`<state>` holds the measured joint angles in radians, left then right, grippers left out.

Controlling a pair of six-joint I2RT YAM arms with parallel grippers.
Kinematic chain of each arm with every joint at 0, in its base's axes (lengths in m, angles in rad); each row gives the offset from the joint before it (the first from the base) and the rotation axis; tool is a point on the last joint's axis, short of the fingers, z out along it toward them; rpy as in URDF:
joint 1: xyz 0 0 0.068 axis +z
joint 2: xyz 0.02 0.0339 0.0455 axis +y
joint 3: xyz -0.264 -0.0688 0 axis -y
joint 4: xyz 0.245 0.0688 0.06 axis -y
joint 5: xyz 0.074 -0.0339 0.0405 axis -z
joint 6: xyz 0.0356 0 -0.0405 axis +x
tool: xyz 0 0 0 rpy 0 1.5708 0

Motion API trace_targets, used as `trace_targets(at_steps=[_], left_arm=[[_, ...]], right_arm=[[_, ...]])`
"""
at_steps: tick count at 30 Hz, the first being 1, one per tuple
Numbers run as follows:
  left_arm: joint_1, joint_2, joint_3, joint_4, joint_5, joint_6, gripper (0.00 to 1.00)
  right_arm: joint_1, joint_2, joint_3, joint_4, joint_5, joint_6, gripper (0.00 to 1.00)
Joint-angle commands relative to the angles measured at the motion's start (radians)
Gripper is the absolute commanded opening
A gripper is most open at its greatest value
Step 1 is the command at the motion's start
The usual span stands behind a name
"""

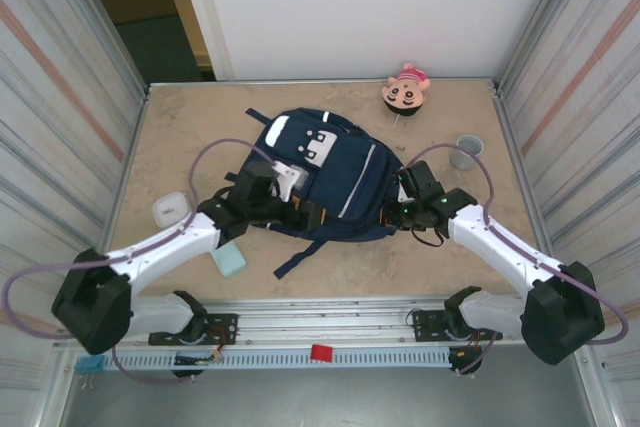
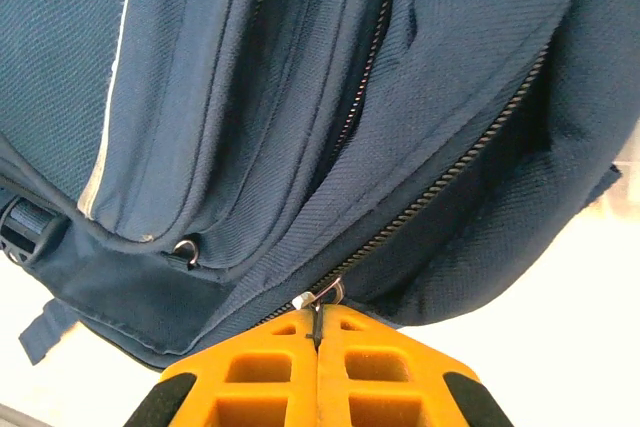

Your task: Pack the student bag

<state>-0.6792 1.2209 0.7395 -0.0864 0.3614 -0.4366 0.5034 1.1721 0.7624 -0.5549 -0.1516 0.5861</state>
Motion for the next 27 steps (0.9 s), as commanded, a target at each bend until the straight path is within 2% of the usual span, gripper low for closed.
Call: trace_targets(at_steps=[1, 6, 10, 14, 18, 20, 23, 27], left_arm=[[0.007, -0.045, -0.021, -0.112, -0.125, -0.401, 0.79], [0.007, -0.073, -0.131, -0.065, -0.164, -0.743, 0.77], [0.007, -0.065, -0.173, -0.025, -0.227, -0.815, 0.74], [0.012, 0.000, -0.183, 0.052, -0.230, -0.837, 0.73], [0.012, 0.086, -0.187, 0.097, -0.235, -0.850, 0.60], [0.025, 0.123, -0.189, 0.111, -0.256, -0.850, 0.50], [0.068, 0.139, -0.163, 0.108, -0.254, -0.799, 0.32], [0.135, 0.100, -0.135, 0.047, -0.266, -0.706, 0.16]], right_arm=[[0.002, 0.024, 0.004, -0.014, -0.056, -0.038, 0.00], [0.010, 0.035, 0.030, -0.038, -0.055, -0.053, 0.00], [0.015, 0.034, 0.027, -0.020, -0.062, -0.051, 0.00], [0.024, 0.040, 0.029, -0.013, -0.065, -0.051, 0.00], [0.029, 0.042, 0.042, -0.010, -0.077, -0.054, 0.00], [0.045, 0.038, 0.043, 0.006, -0.077, -0.047, 0.00], [0.072, 0.048, 0.058, 0.013, -0.090, -0.032, 0.00], [0.148, 0.084, 0.106, -0.020, -0.068, 0.001, 0.00]])
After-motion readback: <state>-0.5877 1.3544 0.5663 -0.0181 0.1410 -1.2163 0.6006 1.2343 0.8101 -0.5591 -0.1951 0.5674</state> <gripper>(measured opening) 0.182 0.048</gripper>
